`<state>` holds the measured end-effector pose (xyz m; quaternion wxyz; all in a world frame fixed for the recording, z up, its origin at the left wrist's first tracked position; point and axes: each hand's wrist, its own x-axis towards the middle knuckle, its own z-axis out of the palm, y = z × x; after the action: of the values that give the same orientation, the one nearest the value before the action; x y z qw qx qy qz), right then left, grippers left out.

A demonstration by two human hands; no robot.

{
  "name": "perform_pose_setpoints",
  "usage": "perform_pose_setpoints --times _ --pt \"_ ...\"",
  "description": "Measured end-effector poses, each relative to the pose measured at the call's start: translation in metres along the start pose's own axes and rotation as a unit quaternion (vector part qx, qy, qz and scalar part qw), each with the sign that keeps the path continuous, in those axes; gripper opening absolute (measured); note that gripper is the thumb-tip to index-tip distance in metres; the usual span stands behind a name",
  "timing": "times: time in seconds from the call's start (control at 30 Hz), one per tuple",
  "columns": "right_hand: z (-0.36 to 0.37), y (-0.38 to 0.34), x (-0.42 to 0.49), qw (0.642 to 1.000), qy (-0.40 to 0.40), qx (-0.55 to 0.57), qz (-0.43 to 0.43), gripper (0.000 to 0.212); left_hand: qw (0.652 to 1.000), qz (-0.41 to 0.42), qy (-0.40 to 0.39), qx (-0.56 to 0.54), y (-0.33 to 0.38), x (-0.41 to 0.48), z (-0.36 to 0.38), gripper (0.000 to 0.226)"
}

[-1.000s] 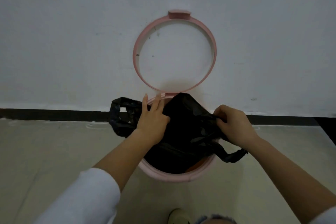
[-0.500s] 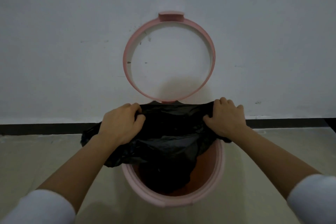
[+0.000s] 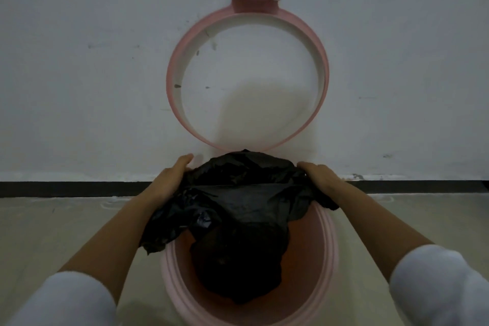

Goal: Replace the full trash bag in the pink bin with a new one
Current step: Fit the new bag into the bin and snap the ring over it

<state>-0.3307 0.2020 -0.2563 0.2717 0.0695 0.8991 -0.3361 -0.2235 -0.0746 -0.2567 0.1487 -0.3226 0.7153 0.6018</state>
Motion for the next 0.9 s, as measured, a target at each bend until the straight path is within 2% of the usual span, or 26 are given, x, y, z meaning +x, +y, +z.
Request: perform_pose_setpoints --times 0.07,0.13,0.2,0.27,0.33,0.4,0.43,0.5,0.53,0.6,0.63,0.73,0.83,0.9 --pt "-0.001 0.013 -0.003 0.997 -0.041 0.042 0.048 0.026 0.999 -0.011 0.023 -0.021 -0.008 0.002 -0.002 0.038" --pt "-0.003 0.030 -0.009 0.983 -0.081 0.115 0.117 0.025 0.998 0.005 0.030 0.053 -0.020 0.001 -0.005 0.026" --pt "-0.009 0.044 -0.013 0.968 -0.075 0.180 0.156 0.020 0.996 0.007 0.058 0.070 -0.029 -0.001 -0.014 0.025" --pt "-0.016 0.047 -0.014 0.944 0.011 0.285 0.163 0.014 0.991 0.036 0.115 0.057 -0.031 -0.009 -0.026 0.027" --pt "-0.023 0.045 -0.017 0.914 0.175 0.351 0.109 0.009 0.970 0.117 0.205 0.064 -0.022 -0.022 -0.034 0.027" --pt "-0.024 0.036 -0.031 0.901 0.303 0.308 -0.038 0.008 0.935 0.228 0.259 0.084 -0.008 -0.041 -0.029 0.023" --pt "-0.021 0.029 -0.043 0.897 0.320 0.271 -0.136 0.011 0.919 0.284 0.254 0.106 -0.002 -0.053 -0.023 0.023" --pt "-0.009 0.017 -0.073 0.903 0.253 0.155 -0.310 0.027 0.890 0.367 0.192 0.188 0.007 -0.077 -0.005 0.034" --pt "0.000 0.016 -0.083 0.908 0.208 0.045 -0.360 0.036 0.877 0.382 0.150 0.250 0.007 -0.086 0.005 0.044" --pt "0.012 0.024 -0.093 0.878 0.179 -0.180 -0.406 0.044 0.849 0.360 0.102 0.373 -0.003 -0.096 0.018 0.062" --pt "0.014 0.031 -0.095 0.859 0.193 -0.236 -0.410 0.038 0.839 0.353 0.094 0.403 -0.009 -0.100 0.022 0.064" --pt "0.005 0.059 -0.112 0.855 0.237 -0.218 -0.407 0.018 0.825 0.406 0.078 0.385 -0.036 -0.118 0.021 0.042" --pt "-0.002 0.095 -0.134 0.854 0.215 -0.202 -0.429 0.013 0.839 0.432 0.040 0.328 -0.063 -0.137 0.013 0.016" --pt "0.004 0.115 -0.147 0.844 0.208 -0.212 -0.446 0.013 0.839 0.448 0.016 0.310 -0.080 -0.150 0.010 0.008"
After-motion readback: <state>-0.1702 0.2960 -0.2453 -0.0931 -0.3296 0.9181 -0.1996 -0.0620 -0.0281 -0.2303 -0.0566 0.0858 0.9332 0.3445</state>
